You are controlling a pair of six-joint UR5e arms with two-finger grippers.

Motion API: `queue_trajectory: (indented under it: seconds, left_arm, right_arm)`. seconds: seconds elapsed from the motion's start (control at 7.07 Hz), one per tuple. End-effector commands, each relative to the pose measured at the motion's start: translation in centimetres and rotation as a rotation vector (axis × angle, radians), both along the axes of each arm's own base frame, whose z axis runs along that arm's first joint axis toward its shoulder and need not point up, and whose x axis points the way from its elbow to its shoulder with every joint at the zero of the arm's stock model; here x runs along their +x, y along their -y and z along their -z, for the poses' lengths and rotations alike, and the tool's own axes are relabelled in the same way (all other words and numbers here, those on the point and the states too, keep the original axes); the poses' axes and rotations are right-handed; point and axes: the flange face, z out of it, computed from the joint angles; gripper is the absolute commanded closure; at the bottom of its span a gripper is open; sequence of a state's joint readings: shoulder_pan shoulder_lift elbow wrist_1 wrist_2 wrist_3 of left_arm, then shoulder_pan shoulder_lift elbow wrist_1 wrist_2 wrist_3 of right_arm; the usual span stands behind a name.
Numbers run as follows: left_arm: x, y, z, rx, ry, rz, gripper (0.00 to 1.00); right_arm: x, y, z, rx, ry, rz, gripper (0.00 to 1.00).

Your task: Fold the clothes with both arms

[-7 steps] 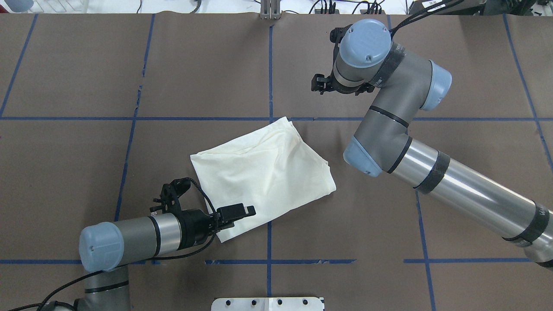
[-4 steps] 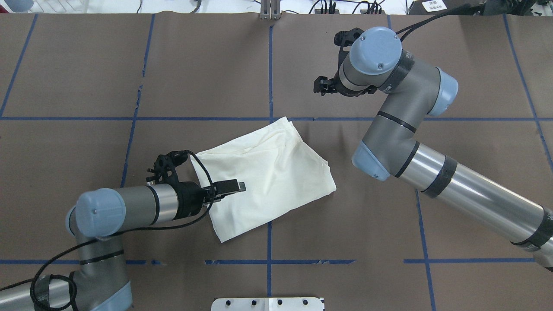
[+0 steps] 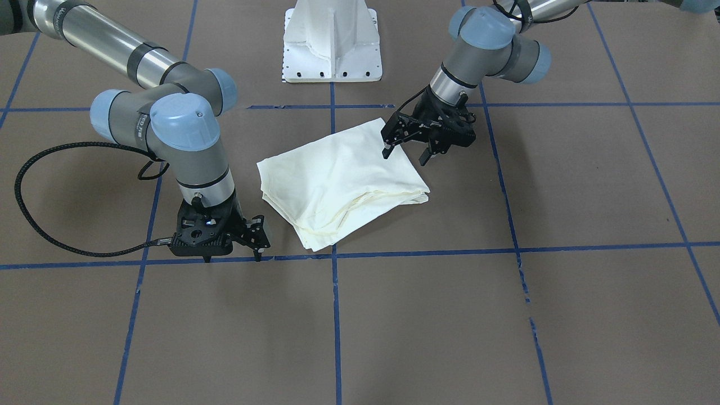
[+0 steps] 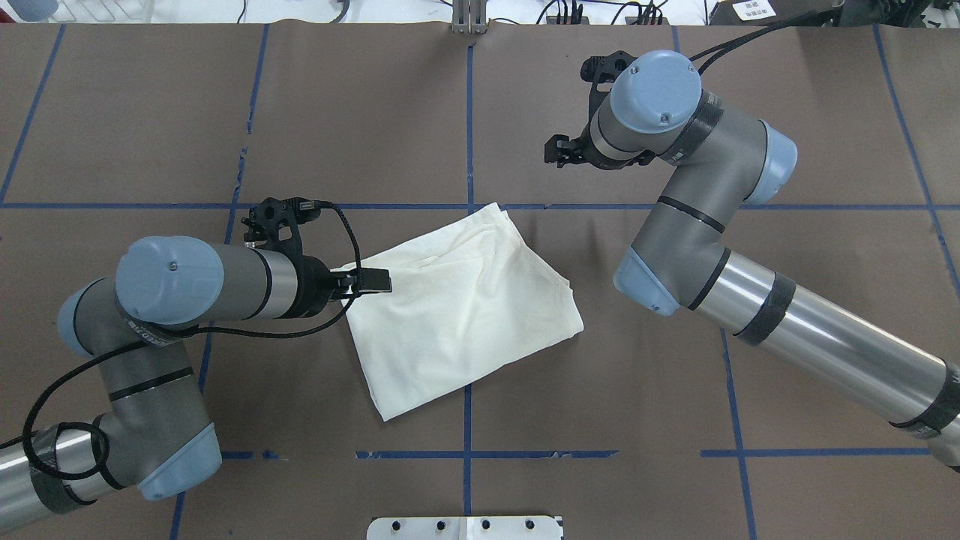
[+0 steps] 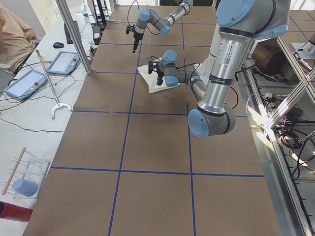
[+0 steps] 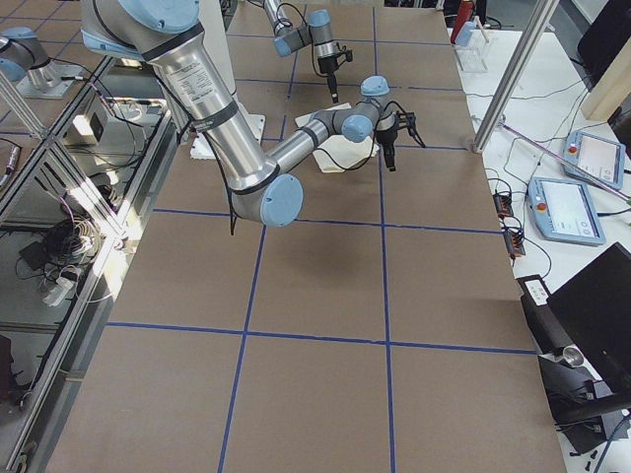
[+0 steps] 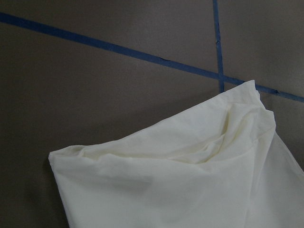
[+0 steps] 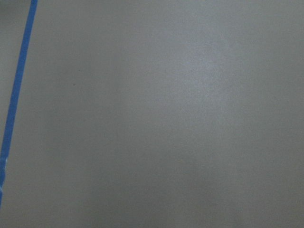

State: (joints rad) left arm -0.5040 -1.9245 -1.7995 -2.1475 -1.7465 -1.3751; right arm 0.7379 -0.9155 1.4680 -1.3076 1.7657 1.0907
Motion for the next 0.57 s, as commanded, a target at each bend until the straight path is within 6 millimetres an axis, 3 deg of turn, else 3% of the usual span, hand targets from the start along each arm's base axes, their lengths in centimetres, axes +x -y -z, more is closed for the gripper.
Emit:
queue_trajectory:
  seconds: [0.0, 0.28, 0.42]
  left_arm:
    - [0.0, 1.6, -1.3, 0.112, 0.13, -0.027, 0.0]
    - [1.7, 2.9, -4.0, 0.115, 0.203, -0.007, 0.0]
    - [2.1, 3.2, -4.0, 0.119, 0.211, 0.004, 0.0]
  right_arm:
    - [0.0, 0.0, 0.0, -0.001, 0.002, 0.002, 0.0]
    - [0.0, 0.0, 0.0, -0.001, 0.002, 0.002, 0.0]
    - [0.0, 0.0, -0.1, -0.002, 0.001, 0.002, 0.0]
